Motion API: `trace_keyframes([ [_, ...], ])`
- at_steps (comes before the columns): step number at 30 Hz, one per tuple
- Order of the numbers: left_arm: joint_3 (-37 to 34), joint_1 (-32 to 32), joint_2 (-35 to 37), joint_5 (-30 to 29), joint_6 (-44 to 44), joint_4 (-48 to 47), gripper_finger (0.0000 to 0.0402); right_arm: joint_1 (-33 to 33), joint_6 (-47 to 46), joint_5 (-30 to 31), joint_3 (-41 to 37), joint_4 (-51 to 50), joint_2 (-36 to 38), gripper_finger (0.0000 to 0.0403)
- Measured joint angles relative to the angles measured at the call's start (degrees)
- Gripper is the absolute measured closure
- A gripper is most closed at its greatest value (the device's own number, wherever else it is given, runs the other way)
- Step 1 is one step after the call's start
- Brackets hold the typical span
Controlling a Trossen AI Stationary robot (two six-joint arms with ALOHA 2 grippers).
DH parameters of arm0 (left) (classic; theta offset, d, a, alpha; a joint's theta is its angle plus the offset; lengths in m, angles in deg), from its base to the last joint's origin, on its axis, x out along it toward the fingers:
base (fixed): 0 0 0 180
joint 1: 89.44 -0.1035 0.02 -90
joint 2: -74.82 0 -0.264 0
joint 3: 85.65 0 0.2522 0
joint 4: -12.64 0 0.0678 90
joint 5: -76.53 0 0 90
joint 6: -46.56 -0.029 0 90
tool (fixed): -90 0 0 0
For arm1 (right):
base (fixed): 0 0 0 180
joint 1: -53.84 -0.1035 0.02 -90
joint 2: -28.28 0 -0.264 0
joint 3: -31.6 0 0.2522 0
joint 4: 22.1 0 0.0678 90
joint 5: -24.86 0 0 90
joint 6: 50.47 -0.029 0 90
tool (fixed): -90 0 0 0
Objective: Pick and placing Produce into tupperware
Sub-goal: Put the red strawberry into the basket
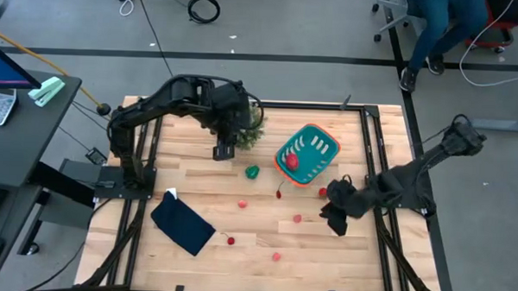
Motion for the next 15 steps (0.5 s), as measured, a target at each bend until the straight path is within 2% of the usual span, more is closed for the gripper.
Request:
trace_keyframes([
  [4,0.01,-0.02,0.03,-0.01,0.06,0.01,0.0241,-3.53,-2.85,5.16,-0.02,-0.13,-4.23,0.0301],
  [9,-0.04,0.00,0.03,-0.01,0.95,0.63,0.0242,-4.32,-5.64,5.57,-0.02,-3.47,-7.64,0.0302],
  [15,-0.08,0.00,0.03,-0.01,2.96,0.78,0.0242,-4.32,-5.97,5.83,-0.02,-7.05,-8.23,0.0302],
])
